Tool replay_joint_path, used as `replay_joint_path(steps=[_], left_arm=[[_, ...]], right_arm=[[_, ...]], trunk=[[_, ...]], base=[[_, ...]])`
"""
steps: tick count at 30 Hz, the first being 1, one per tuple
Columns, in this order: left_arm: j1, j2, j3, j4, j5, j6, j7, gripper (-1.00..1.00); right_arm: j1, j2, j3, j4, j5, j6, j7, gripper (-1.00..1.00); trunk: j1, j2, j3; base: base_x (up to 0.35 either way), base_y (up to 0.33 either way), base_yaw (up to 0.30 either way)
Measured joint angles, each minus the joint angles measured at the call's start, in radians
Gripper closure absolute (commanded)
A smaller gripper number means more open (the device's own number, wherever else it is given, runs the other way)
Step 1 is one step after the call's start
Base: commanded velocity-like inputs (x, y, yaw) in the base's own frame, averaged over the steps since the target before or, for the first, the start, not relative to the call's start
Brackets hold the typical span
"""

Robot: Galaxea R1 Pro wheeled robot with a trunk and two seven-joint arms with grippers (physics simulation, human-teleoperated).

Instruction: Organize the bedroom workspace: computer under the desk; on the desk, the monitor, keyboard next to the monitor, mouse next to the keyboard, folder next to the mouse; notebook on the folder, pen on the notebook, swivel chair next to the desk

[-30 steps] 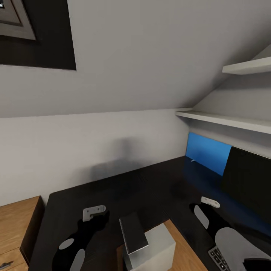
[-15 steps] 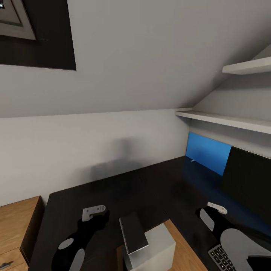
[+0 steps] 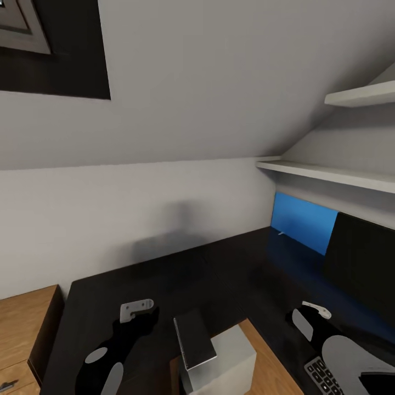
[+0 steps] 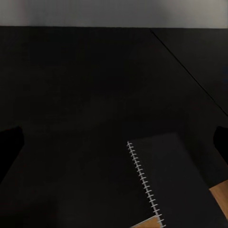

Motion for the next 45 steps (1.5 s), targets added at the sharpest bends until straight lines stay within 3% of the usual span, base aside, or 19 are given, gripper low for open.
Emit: replay_joint_path(steps=[18, 26, 32, 38, 45], left_arm=[[0.000, 0.000, 0.002, 0.000, 0.000, -0.002, 0.000, -1.00], [0.000, 0.002, 0.001, 0.000, 0.000, -0.002, 0.000, -1.00], [0.000, 0.004, 0.001, 0.000, -0.001, -0.005, 0.000, -1.00], [0.000, 0.003, 0.001, 0.000, -0.001, 0.000, 0.000, -1.00], [0.000, 0.002, 0.003, 0.000, -0.001, -0.001, 0.000, -1.00]], right_arm=[[0.000, 0.000, 0.001, 0.000, 0.003, -0.002, 0.001, 1.00], [0.000, 0.000, 0.003, 0.001, 0.006, -0.040, 0.000, 1.00], [0.000, -0.005, 0.001, 0.029, 0.064, -0.074, -0.005, 1.00], [0.000, -0.009, 0.001, 0.034, 0.067, -0.091, -0.005, 1.00], [0.000, -0.009, 0.001, 0.034, 0.070, -0.091, -0.006, 1.00]], trunk=[[0.069, -0.126, -0.057], [0.069, -0.126, -0.057], [0.069, -0.127, -0.057], [0.069, -0.126, -0.057], [0.096, -0.175, -0.079]], base=[[-0.067, 0.000, 0.000], [0.000, 0.000, 0.000], [0.078, -0.052, 0.000], [0.031, -0.013, 0.000], [0.002, -0.001, 0.000]])
